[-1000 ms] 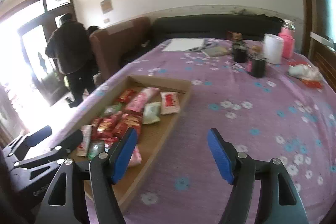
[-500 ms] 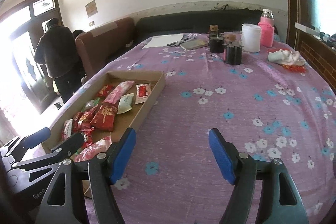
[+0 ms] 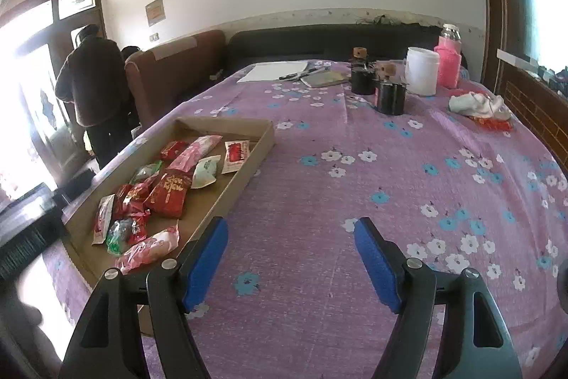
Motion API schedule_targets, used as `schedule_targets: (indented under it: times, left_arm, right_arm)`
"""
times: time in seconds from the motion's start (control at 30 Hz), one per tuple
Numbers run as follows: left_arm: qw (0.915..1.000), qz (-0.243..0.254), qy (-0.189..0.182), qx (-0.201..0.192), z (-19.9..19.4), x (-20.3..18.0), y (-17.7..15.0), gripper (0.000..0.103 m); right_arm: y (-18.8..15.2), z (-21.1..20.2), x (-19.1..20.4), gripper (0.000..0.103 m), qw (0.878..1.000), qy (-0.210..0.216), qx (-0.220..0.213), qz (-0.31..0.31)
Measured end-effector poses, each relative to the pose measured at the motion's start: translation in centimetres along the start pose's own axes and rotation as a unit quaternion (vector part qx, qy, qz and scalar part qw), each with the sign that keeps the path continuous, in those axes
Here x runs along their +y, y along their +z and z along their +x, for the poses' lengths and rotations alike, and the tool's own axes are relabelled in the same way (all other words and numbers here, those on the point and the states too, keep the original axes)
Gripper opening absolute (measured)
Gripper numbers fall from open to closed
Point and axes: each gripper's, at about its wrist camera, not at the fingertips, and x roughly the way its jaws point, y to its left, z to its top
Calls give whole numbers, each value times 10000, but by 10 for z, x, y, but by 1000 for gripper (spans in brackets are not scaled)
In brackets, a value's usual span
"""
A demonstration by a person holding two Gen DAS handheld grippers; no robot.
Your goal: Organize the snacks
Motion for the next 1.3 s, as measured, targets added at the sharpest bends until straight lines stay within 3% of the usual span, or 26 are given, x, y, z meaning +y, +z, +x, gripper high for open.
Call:
schedule_targets:
  times: [0.2,0.27,0.37,0.7,0.83,0.9,1.0,1.3]
  left_arm:
    - [9965,-580,187,-571,-14,28,6,103]
    - [9959,-602,301,-603,-13,32,8,103]
    - [9978,-475,340,-329,-5,34,10,103]
    - [9986,-300,-152,410,22,28,-3,103]
    - [9941,-225,-443,969,36,20,-12,103]
    - [9906,-73,-247,1347,47,15,-18,103]
    - [9857,3,-249,1667,58,11,-26,103]
    - [9824,-75,-419,1816,60,16,-31,103]
  right_arm:
    - [-1,1,9,76,9999,33,-7,-145]
    - [-2,0,12,76,9998,49,-19,-200]
    - [-2,-1,18,76,9995,40,-56,-310]
    - [-4,-5,46,81,9964,78,-175,-831]
    - [-6,-4,53,82,9955,79,-164,-929]
    - [-7,-2,54,82,9953,69,-133,-958]
    - [-9,0,56,83,9951,58,-80,-985]
    - [-11,7,59,83,9952,5,53,-978]
